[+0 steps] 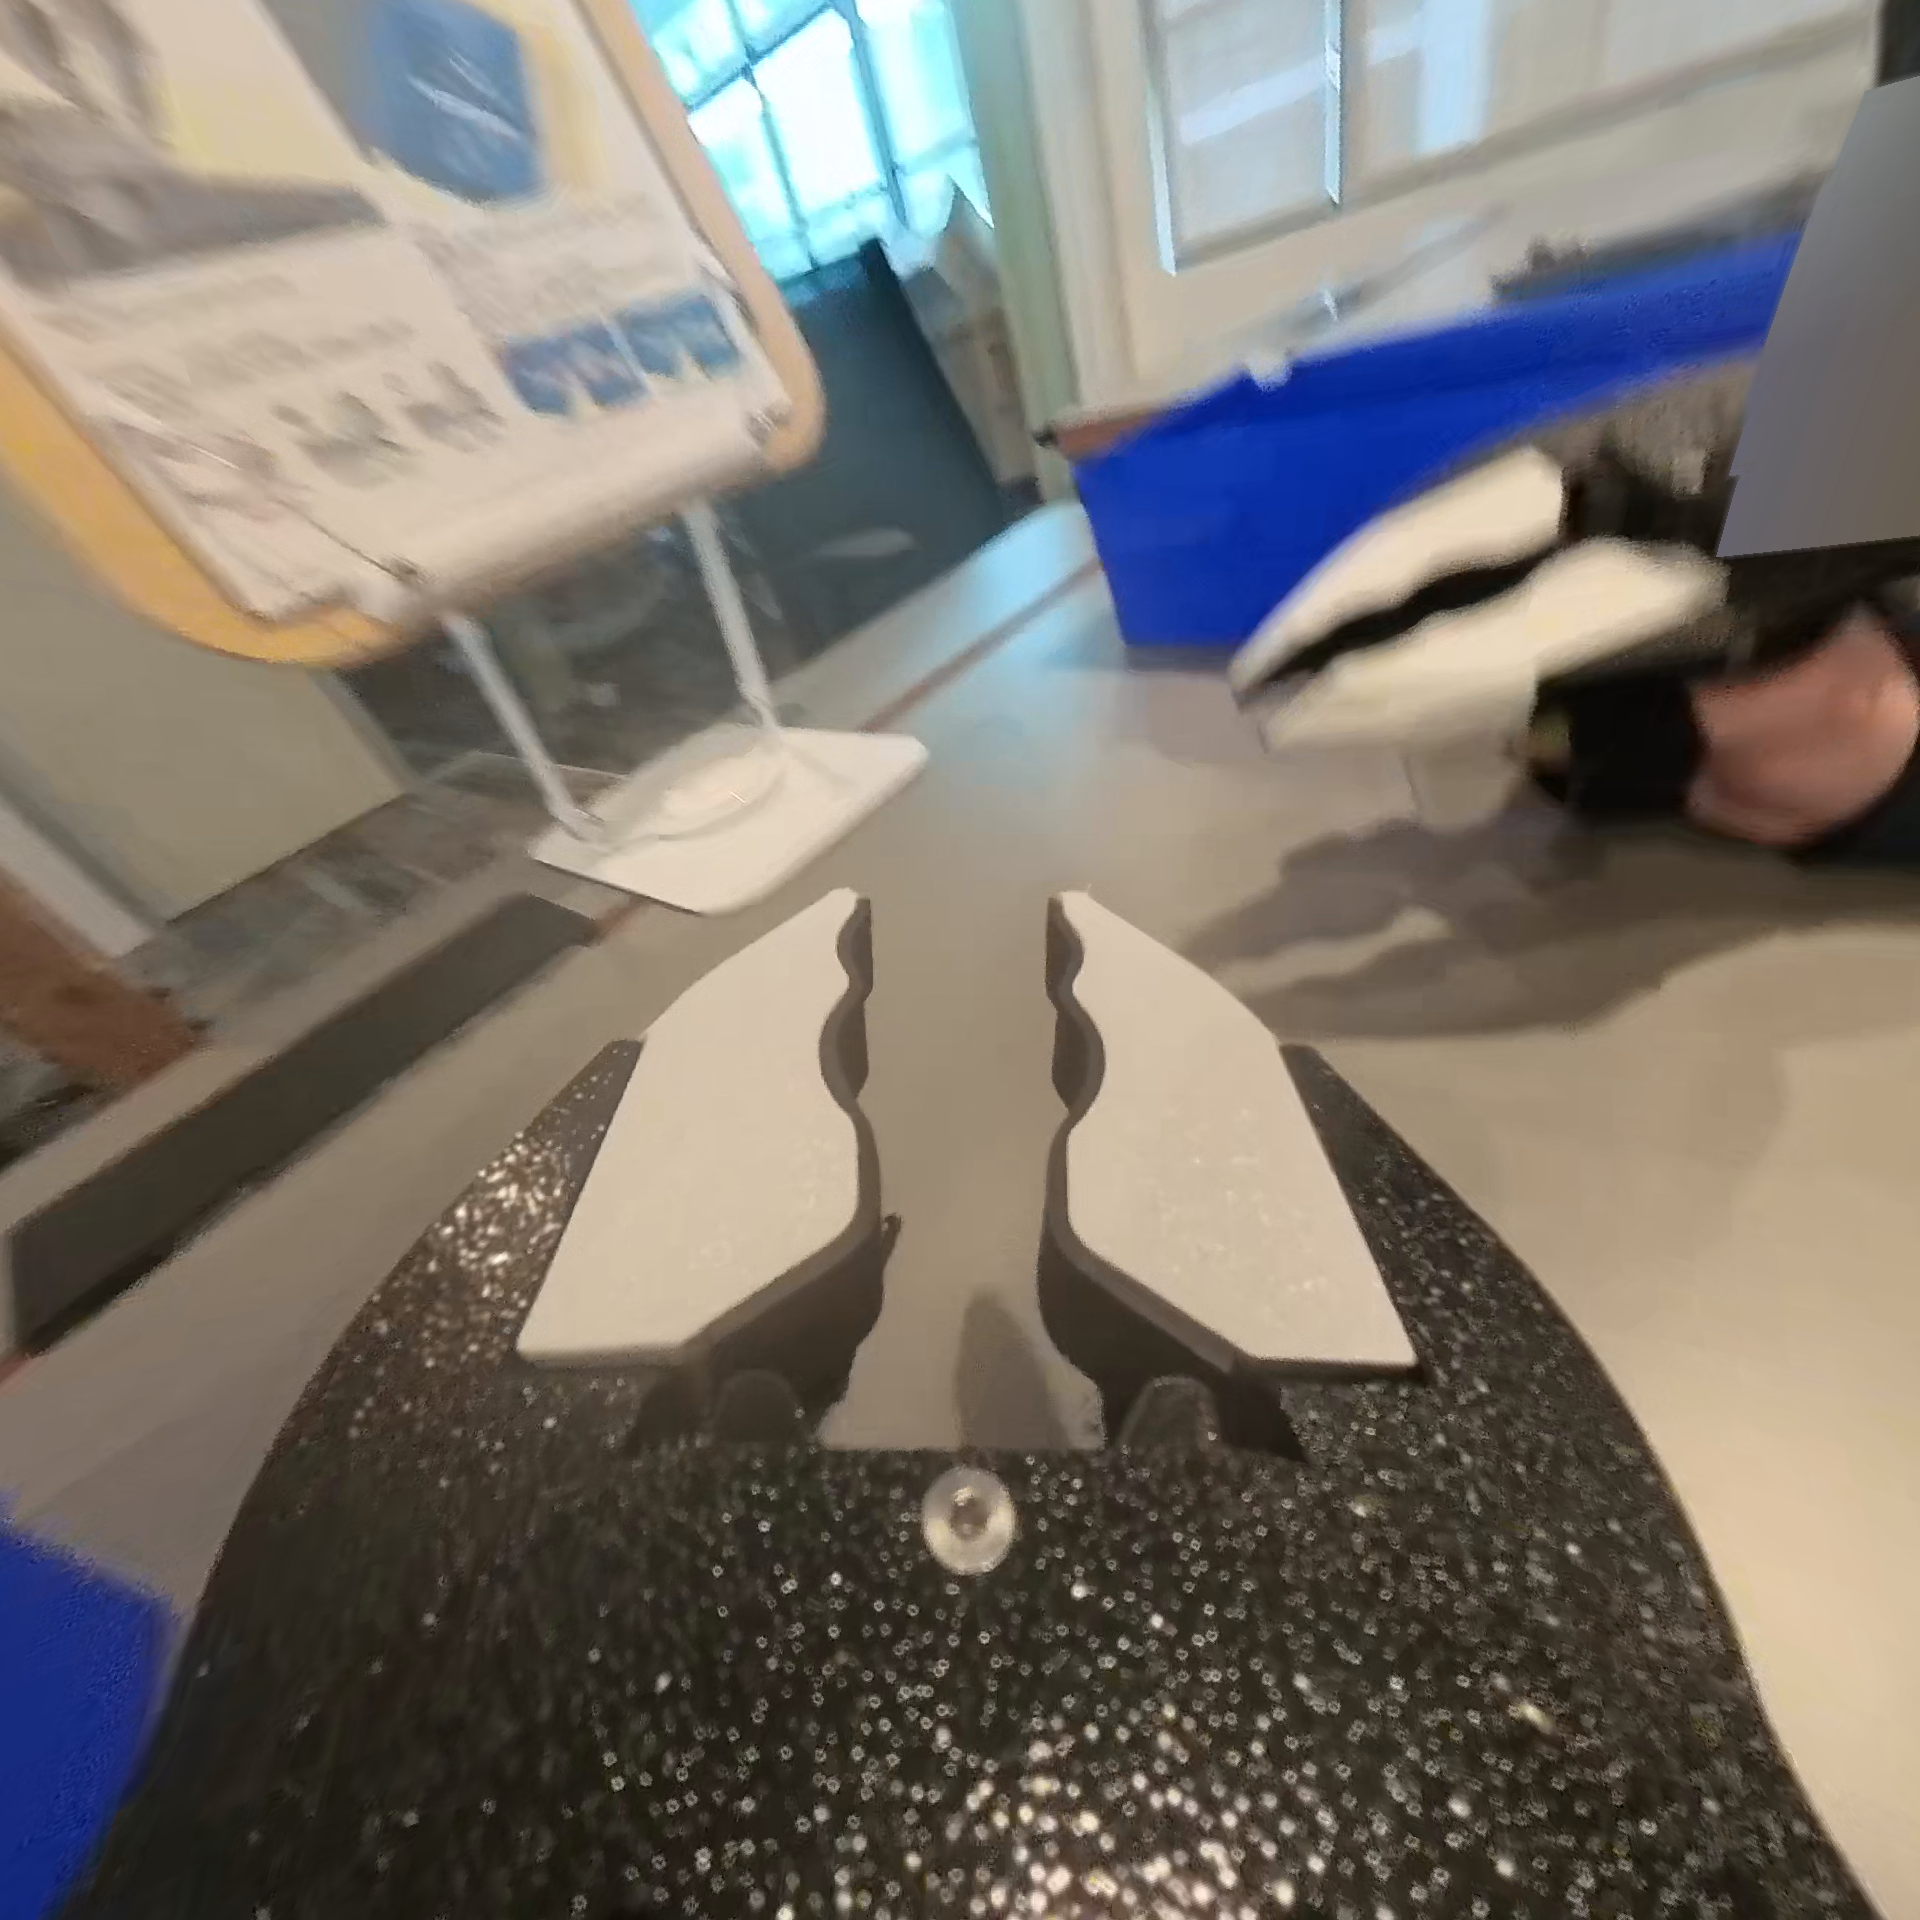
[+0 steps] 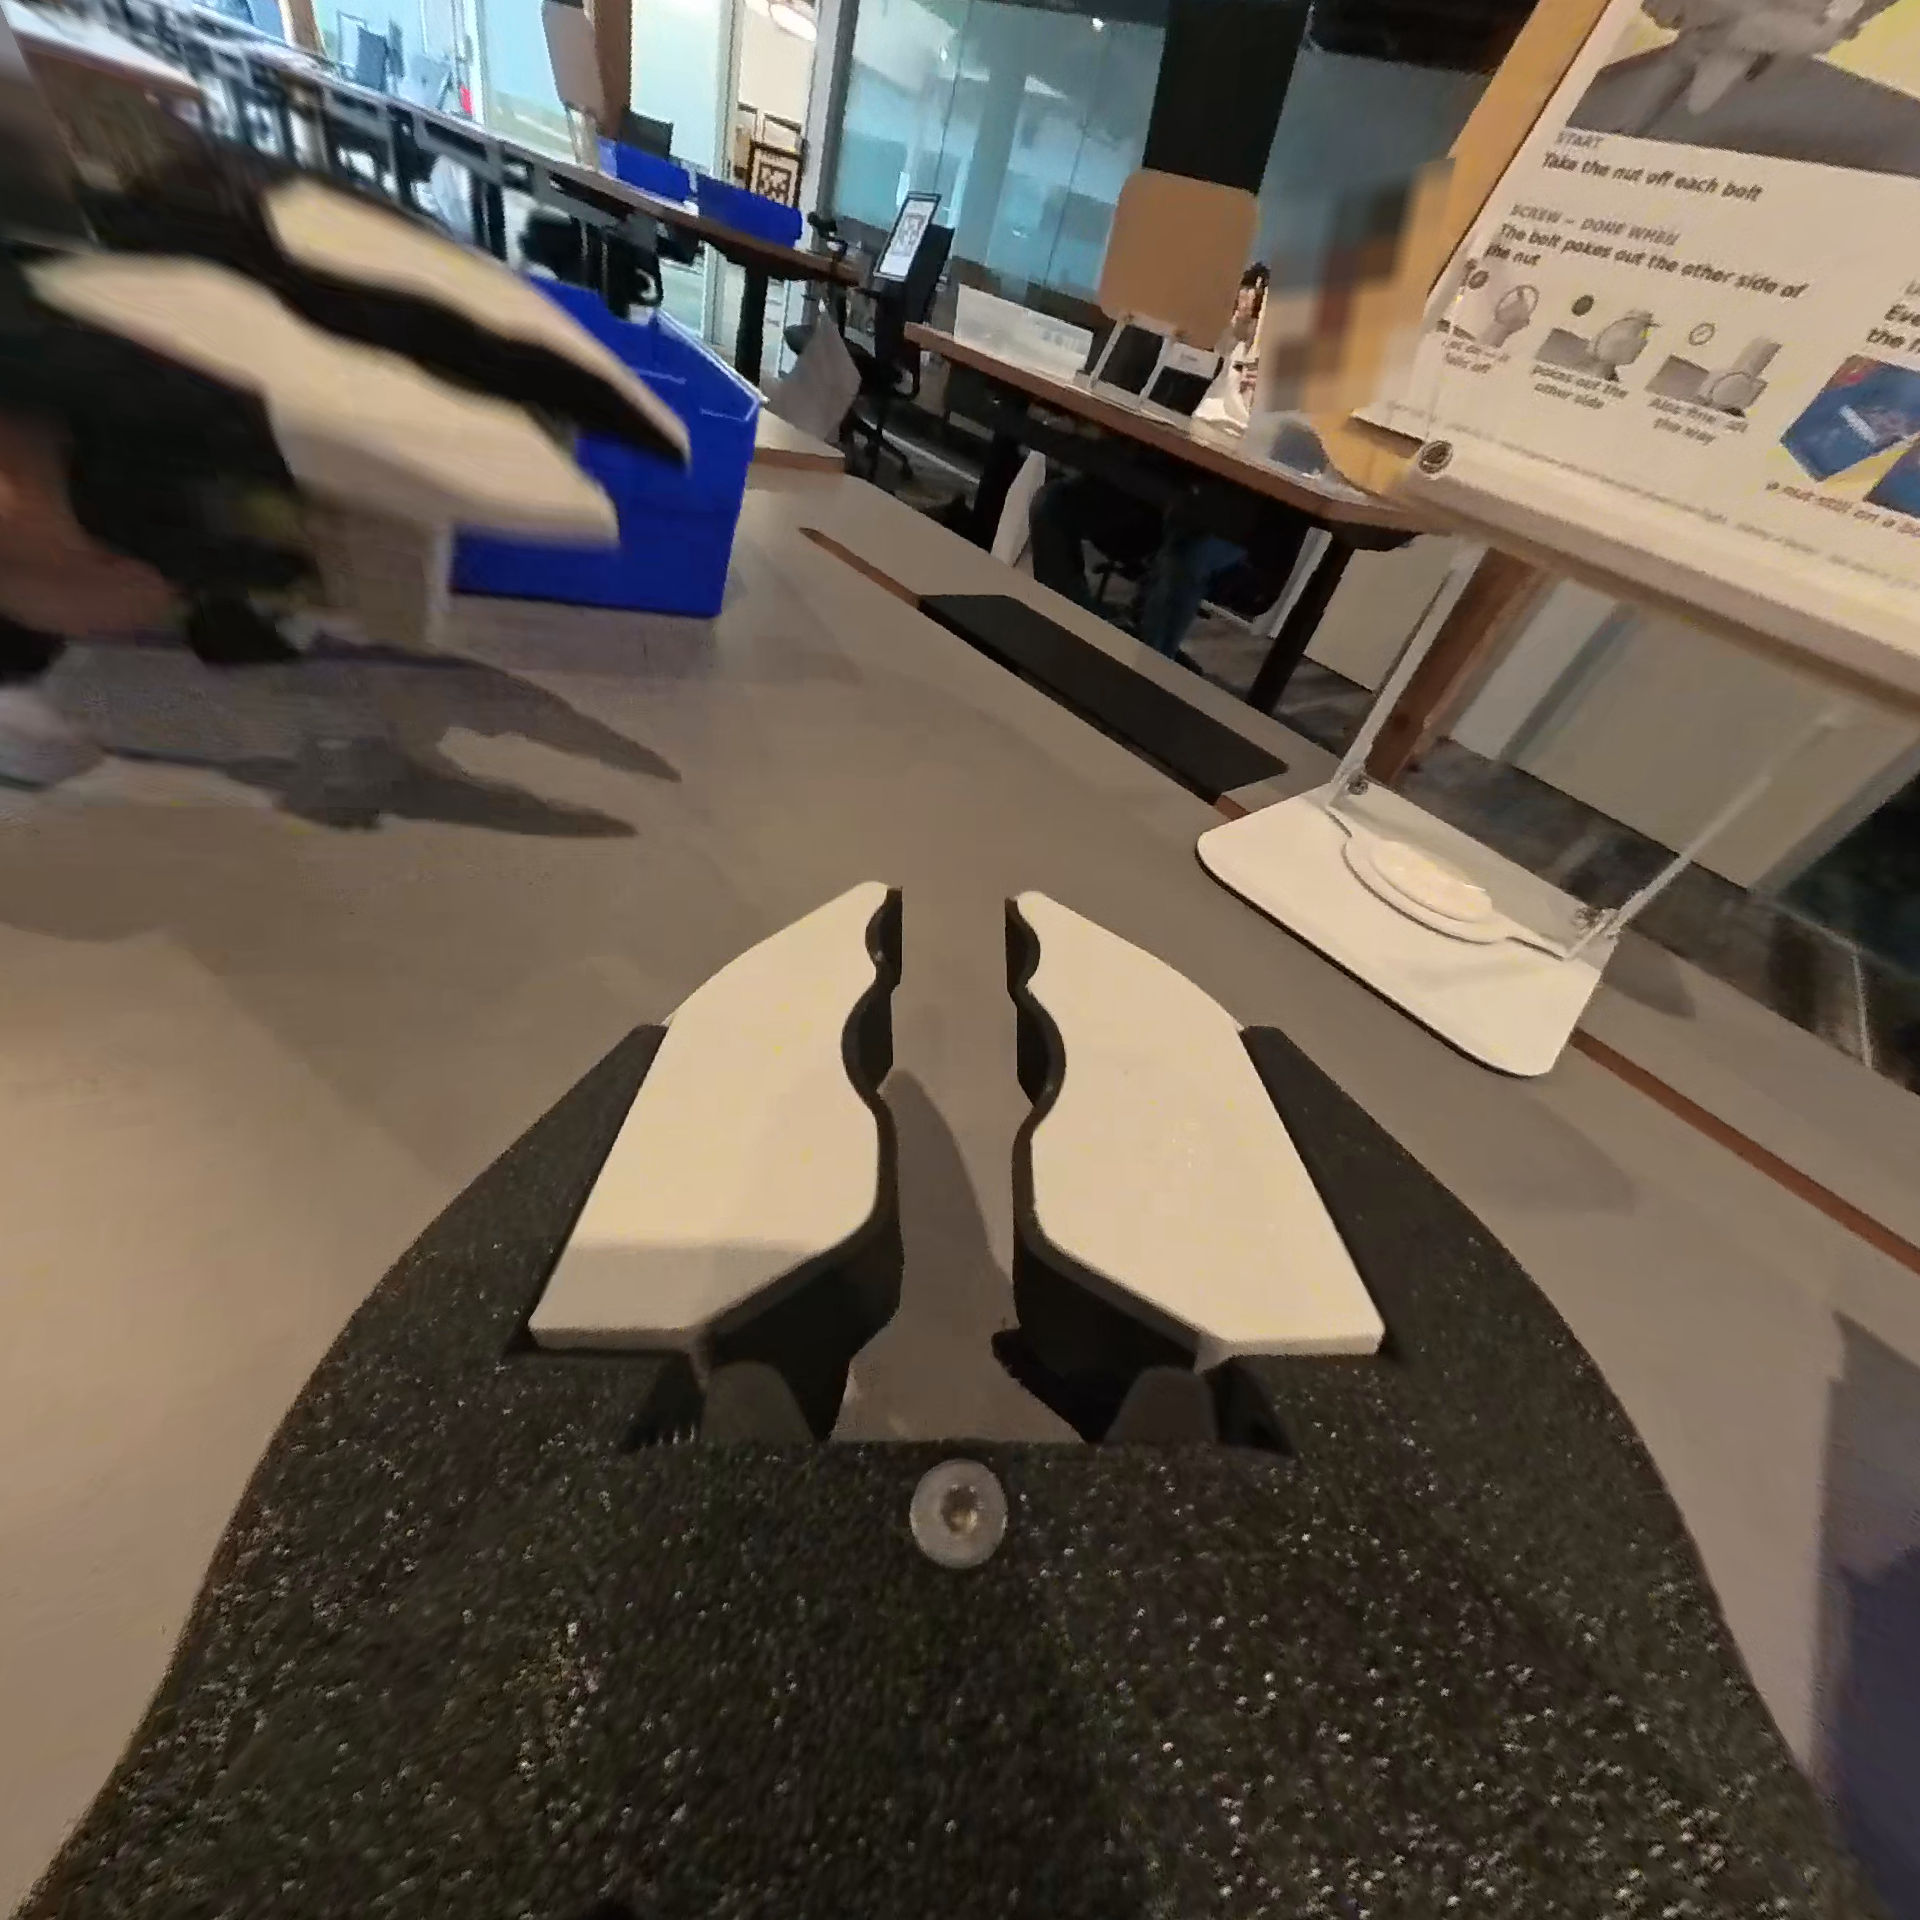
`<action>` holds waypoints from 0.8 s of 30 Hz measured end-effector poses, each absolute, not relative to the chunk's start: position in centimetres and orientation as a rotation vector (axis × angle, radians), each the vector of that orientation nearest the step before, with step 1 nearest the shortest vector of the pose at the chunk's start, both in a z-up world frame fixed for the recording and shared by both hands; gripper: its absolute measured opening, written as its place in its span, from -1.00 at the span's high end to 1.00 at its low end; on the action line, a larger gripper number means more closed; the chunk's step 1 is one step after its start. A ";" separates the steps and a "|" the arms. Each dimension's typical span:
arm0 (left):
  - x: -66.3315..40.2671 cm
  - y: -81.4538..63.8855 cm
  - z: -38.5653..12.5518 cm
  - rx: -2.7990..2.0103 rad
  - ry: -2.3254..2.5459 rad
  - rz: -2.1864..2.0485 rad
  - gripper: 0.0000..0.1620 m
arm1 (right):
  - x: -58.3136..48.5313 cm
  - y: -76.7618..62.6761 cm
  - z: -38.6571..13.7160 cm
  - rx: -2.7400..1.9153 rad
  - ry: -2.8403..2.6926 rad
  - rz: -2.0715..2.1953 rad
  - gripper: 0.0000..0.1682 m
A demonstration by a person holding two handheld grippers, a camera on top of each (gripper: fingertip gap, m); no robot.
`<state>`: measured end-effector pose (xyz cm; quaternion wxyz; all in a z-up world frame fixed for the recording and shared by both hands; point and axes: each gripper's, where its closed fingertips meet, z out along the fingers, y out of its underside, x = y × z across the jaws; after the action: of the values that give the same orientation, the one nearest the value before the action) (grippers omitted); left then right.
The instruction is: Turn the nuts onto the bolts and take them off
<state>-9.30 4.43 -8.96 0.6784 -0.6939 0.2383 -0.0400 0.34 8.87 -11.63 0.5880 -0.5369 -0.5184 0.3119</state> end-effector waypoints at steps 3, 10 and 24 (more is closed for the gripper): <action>-11.1 2.9 -4.8 -1.545 0.474 -0.062 0.62 | 0.4 9.1 -11.8 -1.258 -1.211 0.703 0.78; -22.9 -3.3 0.3 -1.724 0.538 0.338 0.71 | 0.7 10.0 -12.0 -1.287 -1.179 0.666 0.79; -33.8 -2.2 -11.7 -2.290 1.719 0.140 0.90 | 1.0 11.1 -12.6 -1.347 -1.153 0.615 0.79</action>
<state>-33.80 -2.19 -11.71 0.1369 -0.7913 0.5939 0.0483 0.96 11.14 -12.60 0.5911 -0.5790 -0.4955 0.2644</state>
